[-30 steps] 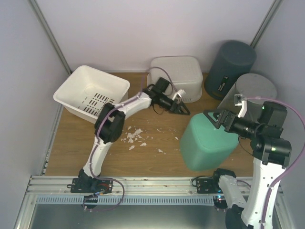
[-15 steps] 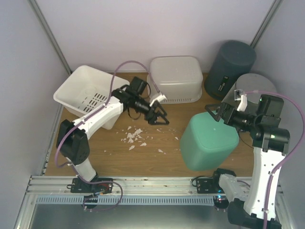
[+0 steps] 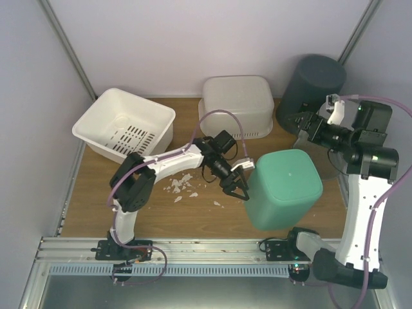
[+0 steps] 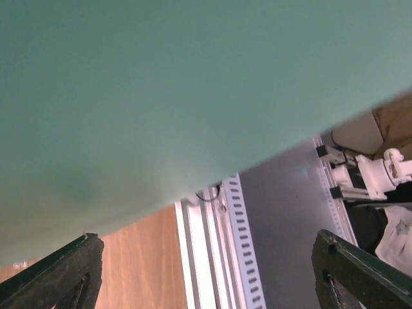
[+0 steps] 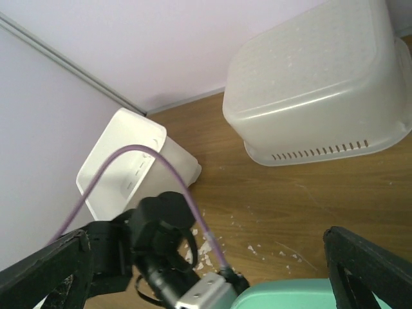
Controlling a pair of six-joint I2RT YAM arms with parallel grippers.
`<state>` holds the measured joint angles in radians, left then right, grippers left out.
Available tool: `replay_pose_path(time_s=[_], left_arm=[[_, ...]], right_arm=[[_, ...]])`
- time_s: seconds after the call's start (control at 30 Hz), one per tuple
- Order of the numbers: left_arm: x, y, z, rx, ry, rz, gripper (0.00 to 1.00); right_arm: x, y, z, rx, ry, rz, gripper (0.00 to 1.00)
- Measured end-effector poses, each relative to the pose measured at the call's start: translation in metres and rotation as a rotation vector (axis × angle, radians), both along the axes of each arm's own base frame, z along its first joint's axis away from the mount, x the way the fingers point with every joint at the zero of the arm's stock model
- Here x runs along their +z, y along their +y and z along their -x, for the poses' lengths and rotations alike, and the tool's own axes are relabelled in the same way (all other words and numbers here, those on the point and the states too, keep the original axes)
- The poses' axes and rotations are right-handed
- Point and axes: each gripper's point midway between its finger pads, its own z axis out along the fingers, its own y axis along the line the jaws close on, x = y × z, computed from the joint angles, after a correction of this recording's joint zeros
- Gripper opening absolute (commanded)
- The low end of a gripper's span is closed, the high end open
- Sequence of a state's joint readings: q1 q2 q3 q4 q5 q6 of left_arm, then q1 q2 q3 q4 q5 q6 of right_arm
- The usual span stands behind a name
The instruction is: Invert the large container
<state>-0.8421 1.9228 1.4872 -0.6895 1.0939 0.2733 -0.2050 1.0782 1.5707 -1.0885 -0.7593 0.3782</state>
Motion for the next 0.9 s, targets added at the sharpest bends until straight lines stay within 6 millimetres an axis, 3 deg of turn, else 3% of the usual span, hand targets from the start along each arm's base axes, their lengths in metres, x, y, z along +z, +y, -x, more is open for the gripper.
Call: replay_pose_path(time_s=[0.2, 0.5, 0.77, 0.9], left_arm=[[-0.008, -0.044, -0.013, -0.002, 0.034, 0.007, 0.89], [0.016, -0.116, -0.027, -0.017, 0.060, 0.100, 0.89], [-0.004, -0.138, -0.016, -0.010, 0.174, 0.053, 0.89], [-0.013, -0.151, 0.003, -0.041, 0.226, 0.031, 0.89]], right_arm=[[0.016, -0.002, 0.001, -0.012, -0.048, 0.025, 0.98], [0.029, -0.005, -0.001, -0.023, -0.090, 0.053, 0.99], [0.022, -0.005, -0.005, -0.015, -0.086, 0.065, 1.00], [0.015, -0.005, -0.006, -0.012, -0.078, 0.069, 1.00]])
